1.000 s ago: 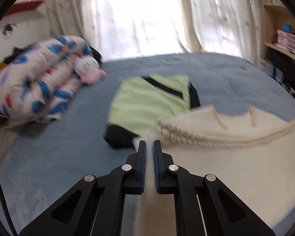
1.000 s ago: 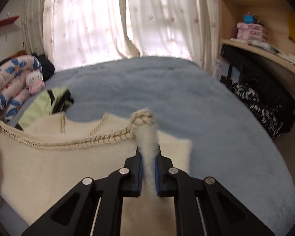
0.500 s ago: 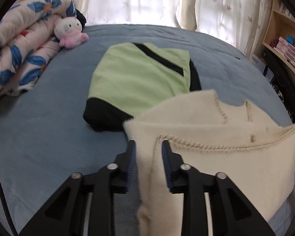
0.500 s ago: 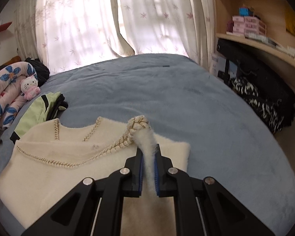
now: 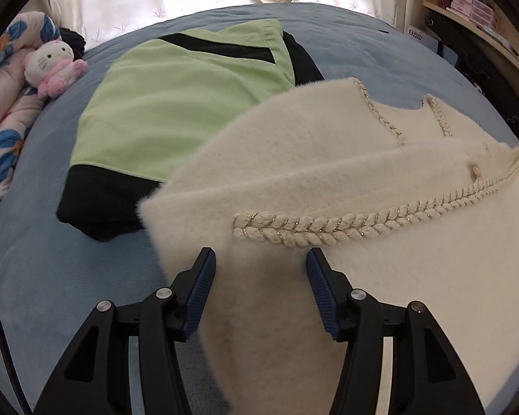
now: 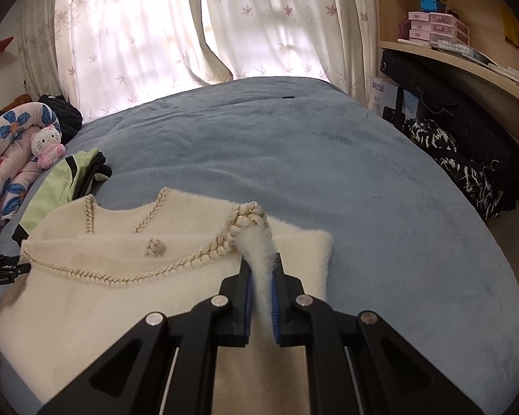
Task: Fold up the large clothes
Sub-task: 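Lift the gripped trim and fold it over toward the collar with both tools, then lower the fold and open both tools above the folded bundle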
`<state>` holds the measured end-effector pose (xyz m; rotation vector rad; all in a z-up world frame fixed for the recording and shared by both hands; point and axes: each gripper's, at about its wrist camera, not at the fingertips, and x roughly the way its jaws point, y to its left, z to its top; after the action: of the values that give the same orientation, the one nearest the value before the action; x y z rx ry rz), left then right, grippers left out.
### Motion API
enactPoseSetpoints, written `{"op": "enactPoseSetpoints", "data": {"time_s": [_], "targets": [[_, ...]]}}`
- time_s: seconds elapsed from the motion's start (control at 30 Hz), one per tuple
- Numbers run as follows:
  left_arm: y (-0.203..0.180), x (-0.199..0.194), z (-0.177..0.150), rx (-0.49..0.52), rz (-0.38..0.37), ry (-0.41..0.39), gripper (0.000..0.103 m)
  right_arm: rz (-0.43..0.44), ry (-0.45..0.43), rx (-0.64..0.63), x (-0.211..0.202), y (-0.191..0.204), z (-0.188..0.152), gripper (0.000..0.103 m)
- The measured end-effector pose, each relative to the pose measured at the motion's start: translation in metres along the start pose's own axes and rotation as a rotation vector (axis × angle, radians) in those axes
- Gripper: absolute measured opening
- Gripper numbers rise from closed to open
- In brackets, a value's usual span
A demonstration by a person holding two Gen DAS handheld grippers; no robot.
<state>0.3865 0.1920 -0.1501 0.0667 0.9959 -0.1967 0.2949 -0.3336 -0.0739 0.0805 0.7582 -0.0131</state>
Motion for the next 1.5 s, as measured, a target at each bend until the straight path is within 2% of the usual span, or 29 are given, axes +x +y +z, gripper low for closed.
{"op": "enactPoseSetpoints", "data": {"time_s": [0.03, 0.07, 0.1, 0.2, 0.27, 0.37, 0.43, 0.57, 0.73, 0.83, 0.93, 1.03, 1.13, 1.23, 1.27, 1.3, 1.37, 1.43, 1.5], "targets": [[0.001, 0.0, 0.0, -0.016, -0.036, 0.003, 0.038, -0.001, 0.006, 0.003, 0.003, 0.0, -0.001, 0.008], [0.002, -0.001, 0.0, -0.025, -0.068, 0.007, 0.011, -0.002, 0.013, 0.009, 0.005, -0.001, -0.002, 0.008], [-0.001, -0.004, -0.001, -0.023, -0.049, -0.001, 0.009, -0.002, 0.018, 0.012, 0.007, -0.001, -0.003, 0.008], [-0.017, -0.022, -0.008, 0.022, 0.02, -0.03, 0.006, 0.004, 0.024, 0.026, 0.007, -0.002, -0.007, 0.008], [-0.025, -0.038, -0.014, 0.012, 0.055, -0.062, 0.006, 0.009, 0.019, 0.033, 0.003, -0.002, -0.009, 0.008], [-0.034, -0.072, -0.019, -0.026, 0.14, -0.153, 0.006, 0.01, 0.001, 0.033, -0.009, 0.0, -0.011, 0.008], [-0.047, -0.099, -0.021, -0.002, 0.21, -0.231, 0.006, 0.006, -0.017, 0.019, -0.02, 0.004, -0.01, 0.008], [-0.065, -0.141, -0.005, 0.045, 0.318, -0.35, 0.006, -0.025, -0.09, -0.017, -0.045, 0.011, 0.0, 0.008], [-0.068, -0.181, 0.026, 0.008, 0.399, -0.489, 0.006, -0.063, -0.23, -0.001, -0.074, 0.012, 0.034, 0.008], [-0.06, -0.186, 0.05, -0.033, 0.436, -0.54, 0.006, -0.068, -0.284, 0.022, -0.077, 0.01, 0.058, 0.008], [-0.054, -0.171, 0.073, -0.053, 0.455, -0.549, 0.006, -0.071, -0.304, 0.022, -0.059, 0.016, 0.083, 0.008], [-0.045, -0.125, 0.098, -0.067, 0.462, -0.51, 0.006, -0.104, -0.259, 0.017, -0.01, 0.027, 0.097, 0.008], [-0.036, -0.042, 0.107, -0.059, 0.508, -0.384, 0.006, -0.138, -0.124, 0.037, 0.065, 0.034, 0.093, 0.008], [-0.027, 0.032, 0.091, -0.066, 0.561, -0.244, 0.006, -0.197, 0.055, 0.025, 0.141, 0.035, 0.069, 0.008], [-0.025, 0.044, 0.084, -0.077, 0.556, -0.223, 0.006, -0.207, 0.103, 0.028, 0.159, 0.033, 0.059, 0.008], [-0.021, 0.055, 0.079, -0.103, 0.534, -0.214, 0.006, -0.203, 0.13, 0.046, 0.17, 0.03, 0.052, 0.009], [-0.017, 0.058, 0.078, -0.128, 0.504, -0.22, 0.007, -0.192, 0.117, 0.085, 0.172, 0.022, 0.052, 0.01], [-0.008, 0.059, 0.078, -0.162, 0.455, -0.212, 0.01, -0.156, 0.132, 0.135, 0.173, 0.011, 0.053, 0.016], [-0.007, 0.057, 0.078, -0.172, 0.451, -0.21, 0.019, -0.135, 0.147, 0.2, 0.17, 0.0, 0.052, 0.032]]}}
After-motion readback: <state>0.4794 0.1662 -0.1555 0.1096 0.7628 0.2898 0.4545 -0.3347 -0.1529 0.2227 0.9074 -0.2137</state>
